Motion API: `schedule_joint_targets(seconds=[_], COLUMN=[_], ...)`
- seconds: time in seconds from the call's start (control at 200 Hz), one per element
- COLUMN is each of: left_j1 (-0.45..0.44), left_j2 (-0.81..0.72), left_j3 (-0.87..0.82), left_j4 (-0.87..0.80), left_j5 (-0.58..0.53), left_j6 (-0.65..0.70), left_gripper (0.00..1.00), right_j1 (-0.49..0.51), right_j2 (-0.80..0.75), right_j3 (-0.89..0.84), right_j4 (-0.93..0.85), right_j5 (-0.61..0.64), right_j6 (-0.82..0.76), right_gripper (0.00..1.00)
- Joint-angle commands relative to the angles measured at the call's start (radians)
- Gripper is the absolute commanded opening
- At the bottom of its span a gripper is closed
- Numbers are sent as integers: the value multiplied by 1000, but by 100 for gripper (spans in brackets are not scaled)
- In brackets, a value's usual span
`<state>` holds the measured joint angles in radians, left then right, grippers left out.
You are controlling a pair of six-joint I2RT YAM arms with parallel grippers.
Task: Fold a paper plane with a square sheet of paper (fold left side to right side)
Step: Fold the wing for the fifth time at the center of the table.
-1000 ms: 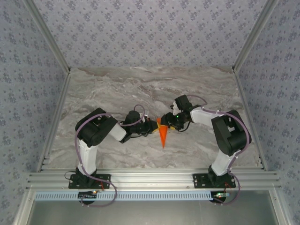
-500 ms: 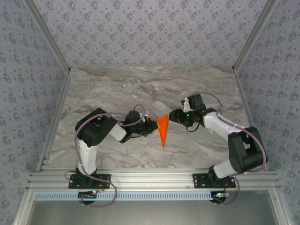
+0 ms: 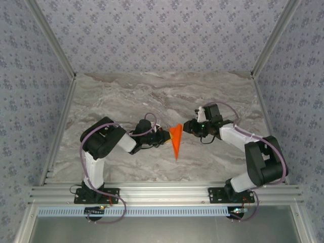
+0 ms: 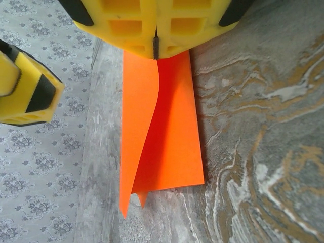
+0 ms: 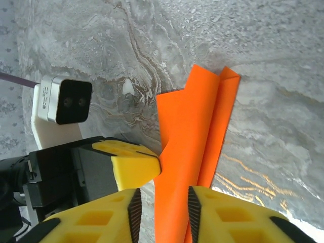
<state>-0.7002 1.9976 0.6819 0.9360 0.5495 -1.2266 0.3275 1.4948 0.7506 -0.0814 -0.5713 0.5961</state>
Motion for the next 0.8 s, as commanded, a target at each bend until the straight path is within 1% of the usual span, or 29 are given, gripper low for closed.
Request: schedule_joint_targets(seconds=[0.0,0.12,0.195,0.52,0.794], left_j1=[5,5,5,4,9], left_j2=[-8,-6,-5,-3,-4], left_j3=[-3,5,8,25,36], left_j4=[-54,-60,-65,-92,-106], left_j5=[-22,-20,-19,-28,-29], left_j6=[41,43,47,59,73], left_gripper=[0,0,0,0,0], right_j1=[19,35,43,65,79], right_j2=[41,71,83,142,159], right_j3=[3,14,21,43,58], right_j4=[55,67,78,110,95], right_j5=[-38,-29,-26,-14,8], right_j6=[25,25,51,66,60], right_gripper=[27,25,25,24,24])
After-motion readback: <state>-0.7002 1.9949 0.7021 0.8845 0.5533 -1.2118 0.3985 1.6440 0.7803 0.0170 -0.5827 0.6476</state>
